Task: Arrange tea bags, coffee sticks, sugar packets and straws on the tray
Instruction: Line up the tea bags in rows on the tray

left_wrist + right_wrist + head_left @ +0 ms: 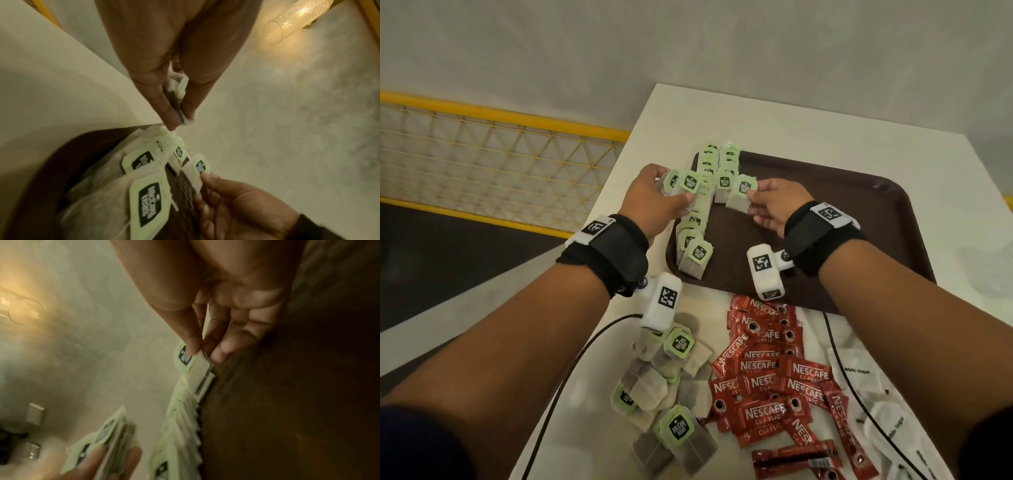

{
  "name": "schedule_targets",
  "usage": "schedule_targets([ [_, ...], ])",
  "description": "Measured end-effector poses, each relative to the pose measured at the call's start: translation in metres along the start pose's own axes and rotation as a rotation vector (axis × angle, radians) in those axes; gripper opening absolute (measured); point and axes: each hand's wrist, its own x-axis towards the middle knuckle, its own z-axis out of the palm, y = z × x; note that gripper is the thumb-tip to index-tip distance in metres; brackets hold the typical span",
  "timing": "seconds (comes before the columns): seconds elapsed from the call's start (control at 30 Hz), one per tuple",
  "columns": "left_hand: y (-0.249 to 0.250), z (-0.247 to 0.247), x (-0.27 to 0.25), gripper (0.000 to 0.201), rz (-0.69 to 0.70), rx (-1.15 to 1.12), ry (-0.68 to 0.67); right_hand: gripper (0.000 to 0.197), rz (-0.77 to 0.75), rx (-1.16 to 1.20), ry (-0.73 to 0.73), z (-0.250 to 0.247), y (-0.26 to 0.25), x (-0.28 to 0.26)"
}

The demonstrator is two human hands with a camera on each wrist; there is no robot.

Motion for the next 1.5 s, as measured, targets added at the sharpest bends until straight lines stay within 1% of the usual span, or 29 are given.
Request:
schedule_targets([
  [0.1,-0.001,-0.001,0.003,0.035,-0.046,-0.019,0.036,0.01,0.011,-0.153,-0.007,0.005,0.002,0.011],
  [0.17,-0.001,-0.001,0.005,0.034,-0.062,-0.016,0.034,0.011,0.006,-0.197,-0.003,0.01,-0.003,0.016],
  [0.4,0.002,-0.002,0.008,0.035,-0.068,-0.049,-0.002,0.018,0.097,-0.239,0.032,0.029,-0.014,0.03],
  [0.67,0.006,-0.006,0.007,0.034,-0.06,-0.016,-0.031,0.022,0.111,-0.244,0.076,0.035,-0.012,0.041],
  [0.73,0.006,-0.007,0.007,0.033,-0.069,-0.007,-0.032,0.026,0.092,-0.296,0.093,0.034,-0.014,0.041],
  [0.8,0.006,-0.006,0.009,0.033,-0.08,-0.015,-0.029,0.03,0.009,-0.392,0.12,0.03,-0.016,0.039],
  [0.83,0.006,-0.005,0.01,0.034,-0.084,-0.023,-0.025,0.028,-0.051,-0.4,0.123,0.029,-0.017,0.036],
  [0.9,0.007,-0.003,0.012,0.036,-0.087,-0.04,-0.018,0.023,-0.163,-0.3,0.088,0.027,-0.018,0.026],
  [0.97,0.007,0.001,0.013,0.035,-0.082,-0.058,-0.016,0.026,-0.231,-0.195,-0.014,0.029,-0.019,0.015],
  [1.03,0.008,0.005,0.012,0.034,-0.073,-0.068,-0.032,0.032,-0.252,-0.151,-0.148,0.034,-0.018,0.01],
  [1.07,0.008,0.007,0.012,0.034,-0.066,-0.065,-0.046,0.033,-0.25,-0.151,-0.192,0.036,-0.017,0.008],
  [1.1,0.009,0.009,0.011,0.033,-0.059,-0.062,-0.063,0.032,-0.253,-0.153,-0.205,0.038,-0.016,0.008],
  [1.17,0.009,0.012,0.011,0.031,-0.054,-0.073,-0.087,0.023,-0.268,-0.116,-0.174,0.04,-0.014,0.006],
  [1.2,0.009,0.013,0.011,0.028,-0.061,-0.086,-0.084,0.017,-0.276,-0.075,-0.153,0.041,-0.013,0.006],
  [1.23,0.008,0.014,0.012,0.023,-0.074,-0.101,-0.071,0.015,-0.284,-0.032,-0.129,0.041,-0.011,0.007],
  [1.33,0.005,0.012,0.015,0.006,-0.081,-0.121,-0.022,0.018,-0.272,0.059,-0.075,0.032,-0.01,0.007],
  [1.4,0.003,0.009,0.017,0.01,-0.073,-0.091,0.029,0.018,-0.236,0.092,-0.075,0.024,-0.008,0.009],
  [1.5,-0.002,0.0,0.02,0.024,-0.081,-0.05,0.075,0.014,-0.161,-0.013,-0.071,0.015,-0.002,0.013],
])
